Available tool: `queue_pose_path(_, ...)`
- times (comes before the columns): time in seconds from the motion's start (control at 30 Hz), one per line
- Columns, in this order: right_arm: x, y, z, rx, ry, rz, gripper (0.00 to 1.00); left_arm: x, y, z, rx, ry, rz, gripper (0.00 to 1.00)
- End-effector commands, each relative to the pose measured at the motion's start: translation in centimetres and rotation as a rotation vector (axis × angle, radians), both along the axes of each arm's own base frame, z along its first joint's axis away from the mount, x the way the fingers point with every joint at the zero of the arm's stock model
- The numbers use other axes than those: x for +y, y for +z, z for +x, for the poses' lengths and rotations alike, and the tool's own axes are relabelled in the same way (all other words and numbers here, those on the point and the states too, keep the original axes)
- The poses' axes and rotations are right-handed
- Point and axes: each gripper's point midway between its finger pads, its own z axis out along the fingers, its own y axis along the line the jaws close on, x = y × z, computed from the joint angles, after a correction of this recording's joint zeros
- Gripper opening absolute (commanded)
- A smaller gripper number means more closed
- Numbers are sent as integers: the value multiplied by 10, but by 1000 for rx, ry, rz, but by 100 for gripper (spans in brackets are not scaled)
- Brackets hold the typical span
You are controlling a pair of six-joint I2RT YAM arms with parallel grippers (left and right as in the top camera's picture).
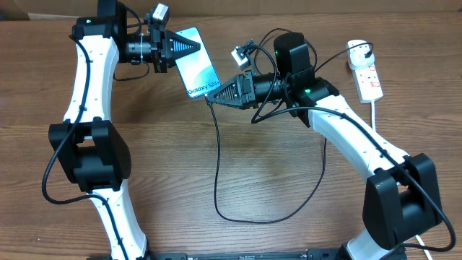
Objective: Plug charger to phone and switch on socket
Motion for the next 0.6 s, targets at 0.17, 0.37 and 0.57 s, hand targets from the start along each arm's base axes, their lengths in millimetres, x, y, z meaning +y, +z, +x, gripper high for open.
queue_pose_path(0.17, -2, 5, 22, -71, -104, -24, 4, -29, 18, -16, -55, -81, -62, 4)
queue_pose_path(0.37, -2, 5, 23, -73, -110, -27, 4, -29, 17, -24, -52, -88, -61, 4)
queue_pose_path(0.57, -2, 5, 23, -73, -110, -27, 4, -29, 17, -29, -18, -88, -63, 4)
